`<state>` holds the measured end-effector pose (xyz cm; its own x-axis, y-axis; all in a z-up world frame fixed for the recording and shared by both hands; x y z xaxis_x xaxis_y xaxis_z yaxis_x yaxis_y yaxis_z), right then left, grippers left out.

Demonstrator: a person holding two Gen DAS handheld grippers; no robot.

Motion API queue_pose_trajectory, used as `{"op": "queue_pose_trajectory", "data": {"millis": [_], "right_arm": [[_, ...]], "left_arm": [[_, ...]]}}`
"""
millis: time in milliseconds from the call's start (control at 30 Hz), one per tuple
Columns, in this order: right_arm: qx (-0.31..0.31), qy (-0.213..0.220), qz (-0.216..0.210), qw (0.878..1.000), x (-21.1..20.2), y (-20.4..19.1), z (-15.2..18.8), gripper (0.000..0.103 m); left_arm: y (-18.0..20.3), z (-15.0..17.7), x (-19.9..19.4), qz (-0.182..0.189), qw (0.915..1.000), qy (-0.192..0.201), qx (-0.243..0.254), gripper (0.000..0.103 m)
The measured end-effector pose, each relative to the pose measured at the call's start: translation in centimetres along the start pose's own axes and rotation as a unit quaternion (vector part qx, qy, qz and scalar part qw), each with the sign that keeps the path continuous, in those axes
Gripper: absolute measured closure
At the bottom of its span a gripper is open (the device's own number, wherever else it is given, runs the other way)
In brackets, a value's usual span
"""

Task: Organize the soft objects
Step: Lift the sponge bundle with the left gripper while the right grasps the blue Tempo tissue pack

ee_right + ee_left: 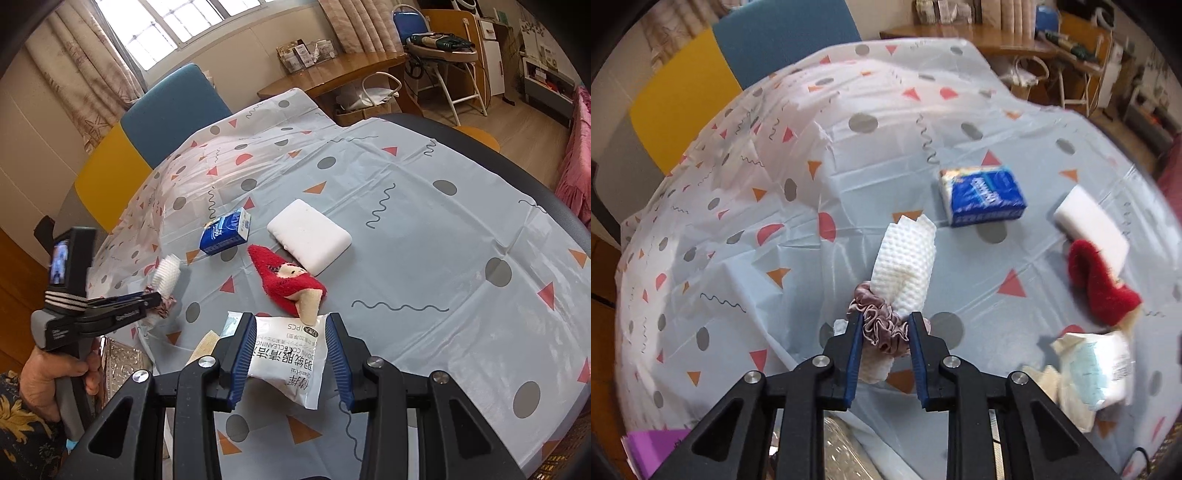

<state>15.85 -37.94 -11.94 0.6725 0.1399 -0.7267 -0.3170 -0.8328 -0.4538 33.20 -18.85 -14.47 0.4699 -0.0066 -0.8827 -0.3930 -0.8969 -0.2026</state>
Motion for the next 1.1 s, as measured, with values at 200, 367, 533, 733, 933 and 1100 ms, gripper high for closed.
{"op": "queue_pose_trajectory", "data": {"millis": [200, 367, 533, 733, 933, 1100], "right_arm": [[-0.013, -0.006, 0.011, 1.000, 0.3, -0.1, 0.4, 0.064], [-0.024, -0.011, 0.021, 0.999, 0.6, -0.2, 0.8, 0.064], [-0.025, -0.018, 0.025, 0.999, 0.8, 0.0, 1.0, 0.064], [-0.042, -0.022, 0.029, 0.998, 1.1, -0.6, 1.4, 0.064], [-0.073, -0.014, 0.020, 0.997, 0.9, -2.0, 1.5, 0.064], [-0.164, -0.021, -0.010, 0.986, 1.8, -6.2, 0.9, 0.060]], "left_arm": [[1.4, 0.7, -3.2, 0.032, 0.9989, 0.034, -0.008, 0.079], [1.8, 0.6, -4.8, 0.057, 0.9969, 0.050, -0.025, 0.079], [0.5, 0.2, -6.8, 0.073, 0.9932, 0.071, -0.057, 0.079], [-2.5, 0.8, -9.6, 0.080, 0.9875, 0.096, -0.096, 0.079], [-5.9, 2.3, -12.6, 0.092, 0.9794, 0.122, -0.132, 0.079], [-8.5, 4.2, -15.1, 0.099, 0.9742, 0.141, -0.145, 0.079]]}}
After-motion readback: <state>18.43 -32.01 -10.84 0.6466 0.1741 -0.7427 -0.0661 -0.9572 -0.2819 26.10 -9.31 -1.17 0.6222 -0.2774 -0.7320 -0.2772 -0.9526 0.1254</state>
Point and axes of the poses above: each gripper's, at about its wrist camera, not at the fingertips, and x roughly the way its jaws point, y to its right, z to its underside, the point moved 8 cm from there along x, roughly the way its jaws point, and after that the axes turned 2 degrees about -z, right-handed, at the moved point
